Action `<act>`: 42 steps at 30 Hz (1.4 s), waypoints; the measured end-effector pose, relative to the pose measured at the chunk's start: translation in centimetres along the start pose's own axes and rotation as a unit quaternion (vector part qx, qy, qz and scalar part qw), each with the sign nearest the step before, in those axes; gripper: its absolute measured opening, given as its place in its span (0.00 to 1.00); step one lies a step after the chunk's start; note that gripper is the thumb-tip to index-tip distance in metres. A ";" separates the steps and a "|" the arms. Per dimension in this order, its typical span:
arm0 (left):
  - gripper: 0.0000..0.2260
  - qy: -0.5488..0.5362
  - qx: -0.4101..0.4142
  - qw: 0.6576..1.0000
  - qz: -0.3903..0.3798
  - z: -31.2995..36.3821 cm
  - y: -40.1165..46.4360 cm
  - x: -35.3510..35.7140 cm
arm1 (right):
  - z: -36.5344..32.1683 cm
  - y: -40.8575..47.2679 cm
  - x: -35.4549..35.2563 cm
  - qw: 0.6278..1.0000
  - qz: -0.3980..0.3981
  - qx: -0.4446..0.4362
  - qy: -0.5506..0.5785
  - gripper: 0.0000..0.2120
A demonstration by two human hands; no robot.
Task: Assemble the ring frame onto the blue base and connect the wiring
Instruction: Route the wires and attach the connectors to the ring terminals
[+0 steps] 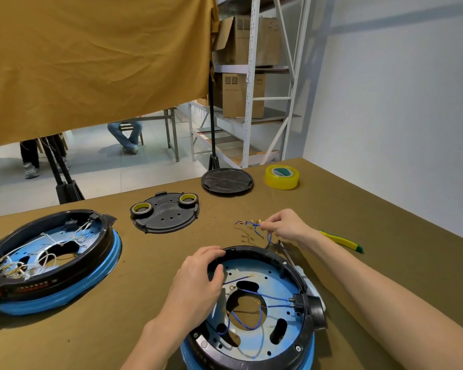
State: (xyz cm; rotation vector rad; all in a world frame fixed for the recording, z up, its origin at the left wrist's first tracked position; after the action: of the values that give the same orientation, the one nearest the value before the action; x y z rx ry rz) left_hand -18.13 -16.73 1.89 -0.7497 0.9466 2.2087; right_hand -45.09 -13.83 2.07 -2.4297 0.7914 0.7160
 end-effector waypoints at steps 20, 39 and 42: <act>0.13 -0.006 -0.014 1.000 0.017 0.7 0.0 -0.7 | 0.2 -2.2 0.3 0.985 -0.119 -0.010 0.123 0.11; 0.05 -0.245 0.074 0.963 0.080 2.8 1.3 -5.2 | -4.2 -13.5 4.1 0.889 -0.417 -0.094 0.165 0.15; 0.05 -0.263 0.107 0.957 0.059 3.8 1.1 -4.7 | -4.8 -14.6 4.9 0.879 -0.435 -0.077 0.179 0.14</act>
State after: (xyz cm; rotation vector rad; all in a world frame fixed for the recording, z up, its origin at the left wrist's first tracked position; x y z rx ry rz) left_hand -16.88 -15.87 7.82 0.0056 0.9431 2.1910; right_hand -30.74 -8.09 6.70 -2.7092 -0.3032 -0.0319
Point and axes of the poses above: each hand's wrist, its own y-axis towards the middle knuckle, its own x-axis out of the palm, z = x × y, the point moved 7 cm from there along y, towards the middle knuckle, and after that the axes turned 12 degrees about x, right-handed, at the moved point
